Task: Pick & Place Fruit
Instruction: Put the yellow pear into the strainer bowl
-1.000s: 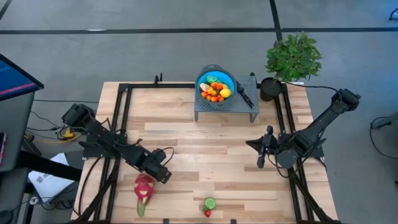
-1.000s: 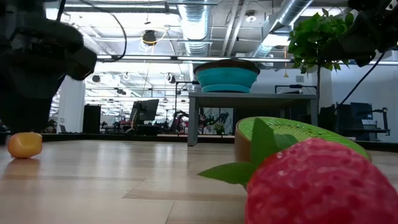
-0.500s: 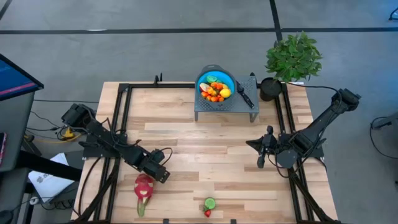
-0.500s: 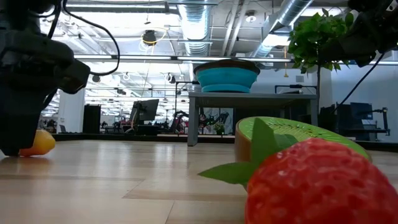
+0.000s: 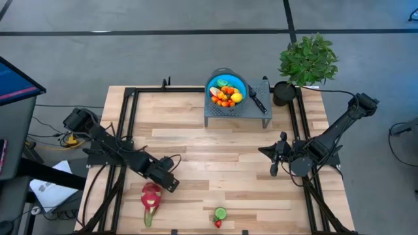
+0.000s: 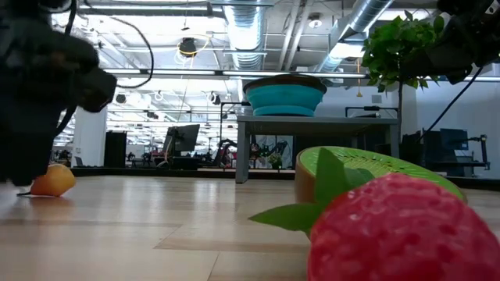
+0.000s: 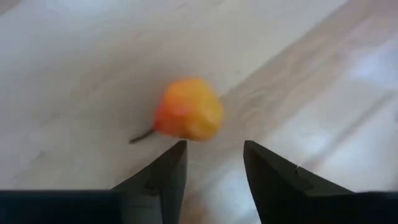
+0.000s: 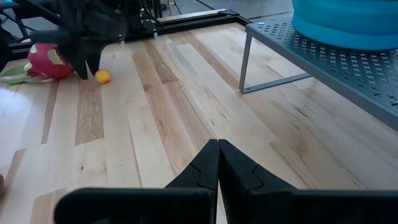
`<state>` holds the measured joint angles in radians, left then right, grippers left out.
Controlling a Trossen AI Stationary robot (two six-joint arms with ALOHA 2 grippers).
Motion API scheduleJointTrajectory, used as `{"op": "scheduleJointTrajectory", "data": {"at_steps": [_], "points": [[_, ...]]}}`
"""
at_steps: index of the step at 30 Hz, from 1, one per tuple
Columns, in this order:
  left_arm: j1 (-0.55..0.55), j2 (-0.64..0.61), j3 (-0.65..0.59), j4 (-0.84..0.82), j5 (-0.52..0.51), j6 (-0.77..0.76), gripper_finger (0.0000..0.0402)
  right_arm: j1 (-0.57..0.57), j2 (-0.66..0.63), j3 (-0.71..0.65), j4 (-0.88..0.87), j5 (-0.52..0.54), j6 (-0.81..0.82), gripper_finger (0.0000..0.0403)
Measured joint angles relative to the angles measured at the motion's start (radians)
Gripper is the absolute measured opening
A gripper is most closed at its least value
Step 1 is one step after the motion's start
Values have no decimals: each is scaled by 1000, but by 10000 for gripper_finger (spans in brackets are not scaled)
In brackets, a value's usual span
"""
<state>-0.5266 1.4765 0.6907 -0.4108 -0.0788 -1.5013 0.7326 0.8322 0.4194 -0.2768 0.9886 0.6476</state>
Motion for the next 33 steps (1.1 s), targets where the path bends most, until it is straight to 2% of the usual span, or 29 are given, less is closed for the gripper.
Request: {"op": "scheduleJointTrajectory", "data": {"at_steps": [5,10,12,16,18,24,33], "points": [[26,-112,0,4,-3,1,143,0,0,0,-4,0,0,0],[39,-230,0,0,-70,51,135,0,0,0,-5,-4,7,0],[38,-261,1,3,-90,169,131,0,0,0,-5,-19,8,0],[23,-287,1,3,-149,544,123,0,0,0,-7,-23,8,0],[20,-281,1,3,-191,643,120,0,0,0,-7,-23,8,0],[29,-252,-22,8,-212,710,126,0,0,0,-7,-24,24,0],[-3,-251,-162,59,-204,709,131,0,0,0,-7,-24,27,0]]}}
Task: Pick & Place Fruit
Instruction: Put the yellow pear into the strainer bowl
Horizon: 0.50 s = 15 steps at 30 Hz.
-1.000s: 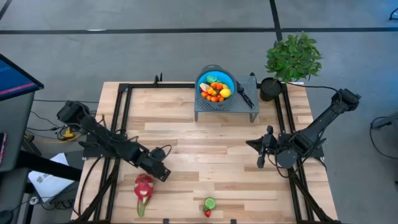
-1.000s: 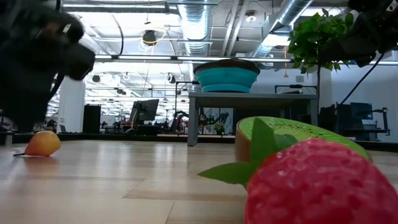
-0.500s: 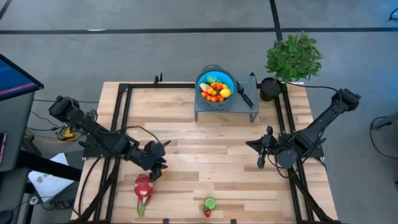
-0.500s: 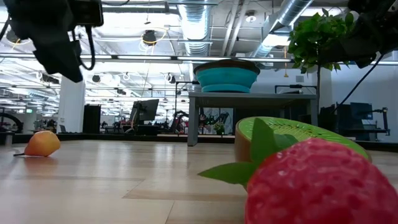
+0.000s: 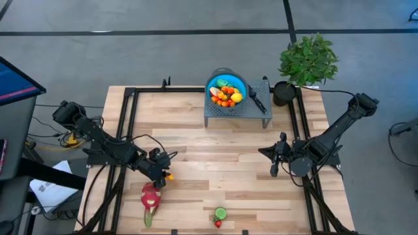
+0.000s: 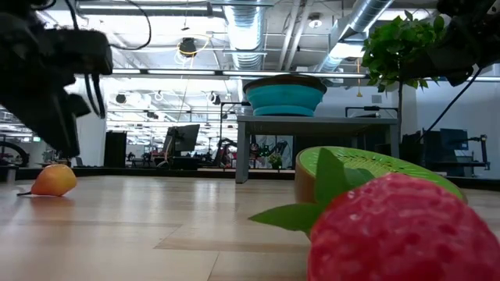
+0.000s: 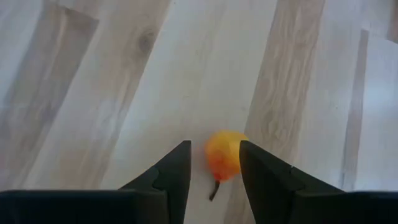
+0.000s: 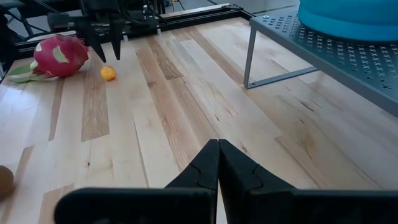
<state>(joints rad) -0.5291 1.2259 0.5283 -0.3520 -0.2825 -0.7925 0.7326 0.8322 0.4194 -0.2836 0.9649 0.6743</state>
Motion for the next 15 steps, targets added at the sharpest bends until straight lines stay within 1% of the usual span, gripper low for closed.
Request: {"op": "scheduleJointTrajectory", "data": {"at_steps": [8,12,15], "points": [[-3,0,-149,272,-4,0,150,0,0,0,0,0,8,0],[-2,-2,-198,368,-8,0,167,0,0,0,1,0,8,0],[-2,-2,-214,403,-7,0,181,0,0,0,1,0,8,0]]}}
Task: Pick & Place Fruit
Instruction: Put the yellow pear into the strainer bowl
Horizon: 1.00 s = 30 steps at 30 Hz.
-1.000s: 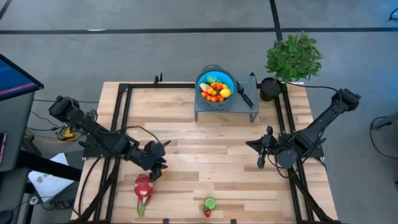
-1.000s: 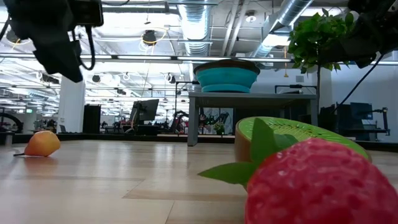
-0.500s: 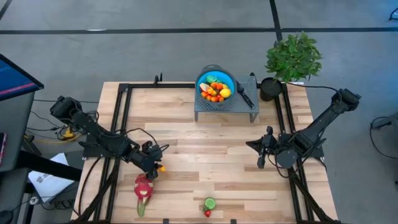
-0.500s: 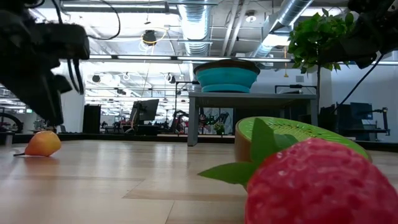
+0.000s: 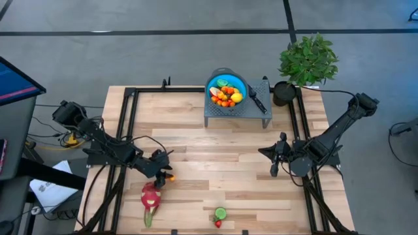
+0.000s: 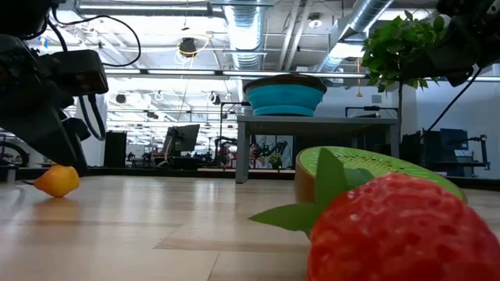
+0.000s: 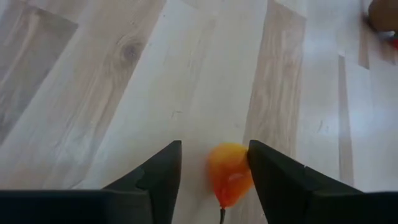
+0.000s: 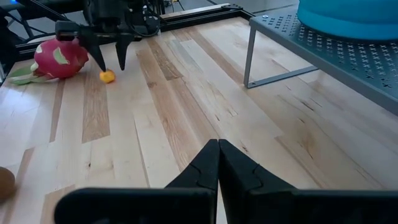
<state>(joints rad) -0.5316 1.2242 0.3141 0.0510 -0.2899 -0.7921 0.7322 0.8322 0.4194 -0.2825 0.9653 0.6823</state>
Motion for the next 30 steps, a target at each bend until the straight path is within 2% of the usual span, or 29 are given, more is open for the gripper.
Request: {"op": "scheduleJointTrajectory", "data": {"at_steps": [13,18,25,30], "points": [[0,4,-4,3,90,4,233,0,0,0,0,0,0,0],[0,20,-4,2,69,33,237,0,0,0,0,0,0,0],[-1,107,3,38,51,29,237,0,0,0,0,1,0,0],[-1,103,1,43,57,32,237,0,0,0,0,1,0,0]]}}
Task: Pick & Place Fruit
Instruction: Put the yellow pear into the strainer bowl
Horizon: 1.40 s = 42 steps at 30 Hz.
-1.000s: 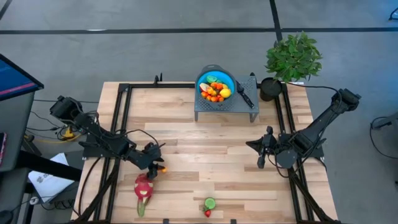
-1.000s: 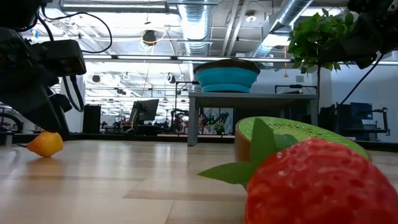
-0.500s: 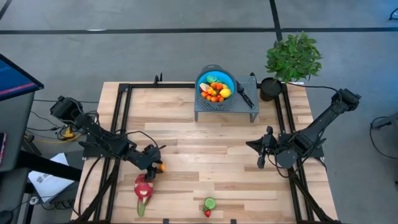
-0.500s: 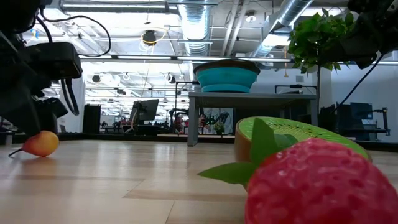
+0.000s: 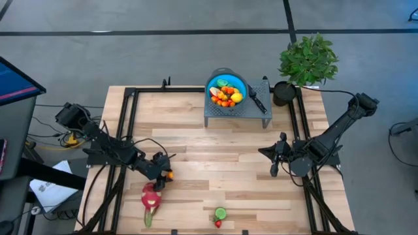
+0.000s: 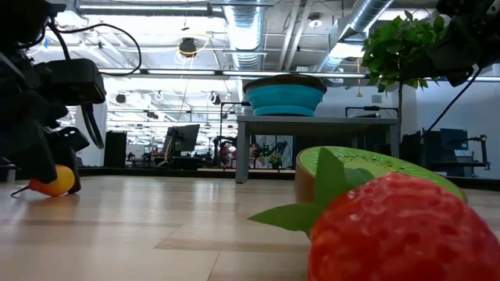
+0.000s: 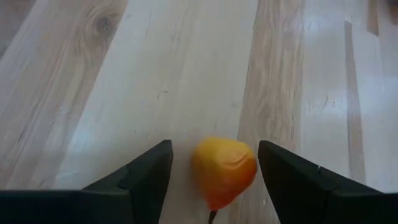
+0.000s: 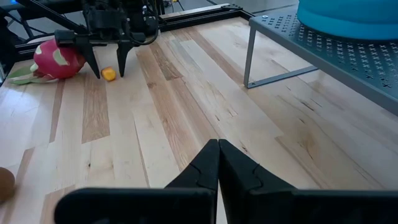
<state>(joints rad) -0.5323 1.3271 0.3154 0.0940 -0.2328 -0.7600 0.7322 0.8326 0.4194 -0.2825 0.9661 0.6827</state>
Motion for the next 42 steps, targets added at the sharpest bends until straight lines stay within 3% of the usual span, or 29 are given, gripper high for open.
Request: {"op": "scheduleJointTrajectory", "data": {"at_steps": [20,42], "points": [[2,-1,-3,4,1,-3,135,0,0,0,0,0,0,0],[0,0,-3,22,3,-5,142,0,0,0,0,0,-1,0]]}}
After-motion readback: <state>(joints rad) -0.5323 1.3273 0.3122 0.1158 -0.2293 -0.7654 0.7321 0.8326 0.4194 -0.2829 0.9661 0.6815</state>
